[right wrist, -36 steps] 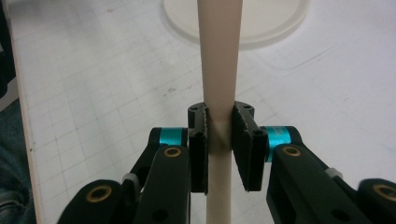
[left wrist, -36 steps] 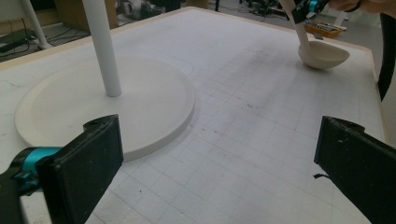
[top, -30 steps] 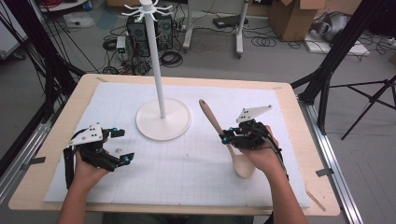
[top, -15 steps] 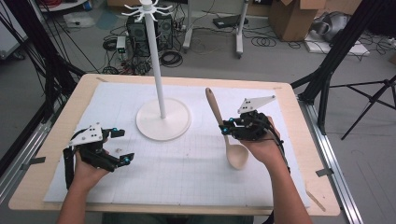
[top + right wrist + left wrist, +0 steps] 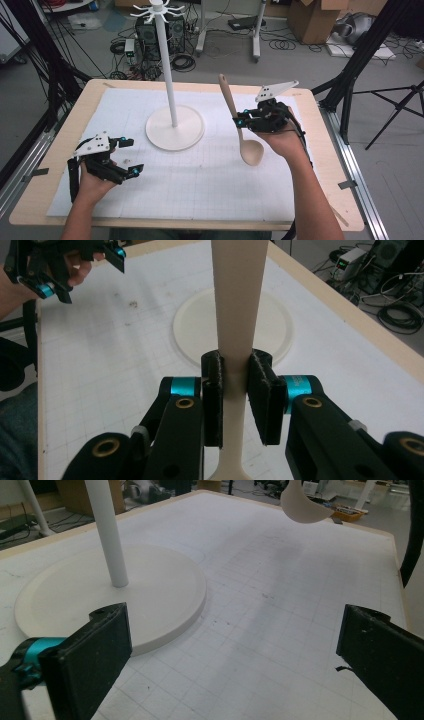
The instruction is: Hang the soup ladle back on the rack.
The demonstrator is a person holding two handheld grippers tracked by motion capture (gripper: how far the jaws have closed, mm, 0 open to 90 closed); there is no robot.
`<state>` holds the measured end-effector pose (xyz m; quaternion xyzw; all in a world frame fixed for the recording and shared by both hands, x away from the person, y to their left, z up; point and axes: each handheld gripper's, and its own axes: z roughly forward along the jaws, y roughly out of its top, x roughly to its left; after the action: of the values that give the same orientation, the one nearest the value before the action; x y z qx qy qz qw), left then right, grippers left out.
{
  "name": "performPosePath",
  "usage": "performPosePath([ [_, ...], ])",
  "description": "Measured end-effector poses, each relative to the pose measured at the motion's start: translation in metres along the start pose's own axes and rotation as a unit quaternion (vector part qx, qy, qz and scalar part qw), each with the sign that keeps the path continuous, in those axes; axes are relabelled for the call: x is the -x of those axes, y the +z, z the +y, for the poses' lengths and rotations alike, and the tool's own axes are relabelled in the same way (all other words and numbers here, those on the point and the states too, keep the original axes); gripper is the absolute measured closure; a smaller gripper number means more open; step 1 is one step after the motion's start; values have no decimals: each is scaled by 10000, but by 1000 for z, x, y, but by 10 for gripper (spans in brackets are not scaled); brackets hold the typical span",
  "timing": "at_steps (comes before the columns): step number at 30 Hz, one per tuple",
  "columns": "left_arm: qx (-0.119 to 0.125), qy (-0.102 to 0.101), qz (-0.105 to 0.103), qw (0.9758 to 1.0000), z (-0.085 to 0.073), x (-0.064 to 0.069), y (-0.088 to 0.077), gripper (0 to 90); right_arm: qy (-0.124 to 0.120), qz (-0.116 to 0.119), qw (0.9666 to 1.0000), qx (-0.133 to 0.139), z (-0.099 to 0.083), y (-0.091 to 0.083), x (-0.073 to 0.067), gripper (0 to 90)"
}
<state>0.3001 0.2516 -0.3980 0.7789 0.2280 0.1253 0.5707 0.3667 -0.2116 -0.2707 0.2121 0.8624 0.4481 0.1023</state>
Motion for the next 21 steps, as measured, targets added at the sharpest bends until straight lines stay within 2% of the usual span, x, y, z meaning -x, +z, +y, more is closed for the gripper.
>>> performPosePath([
  [2, 7, -6, 5, 10000, 0, 0, 0, 16, -13, 20, 10000, 18, 3, -1, 1, 774],
  [7, 12, -23, -18, 10000, 0, 1, 1, 16, -176, 58, 9998, 55, 26, -4, 7, 774],
  [14, 22, -25, -22, 10000, 1, 0, 0, 16, -259, 49, 9995, 150, 52, -9, 10, 773],
  [18, 21, -13, -34, 10000, 1, 1, 0, 16, -345, 30, 9993, 107, 61, -10, 11, 773],
  [21, 19, -14, -32, 10000, 1, 1, 0, 17, -405, 98, 9989, 202, 67, -11, 14, 773],
])
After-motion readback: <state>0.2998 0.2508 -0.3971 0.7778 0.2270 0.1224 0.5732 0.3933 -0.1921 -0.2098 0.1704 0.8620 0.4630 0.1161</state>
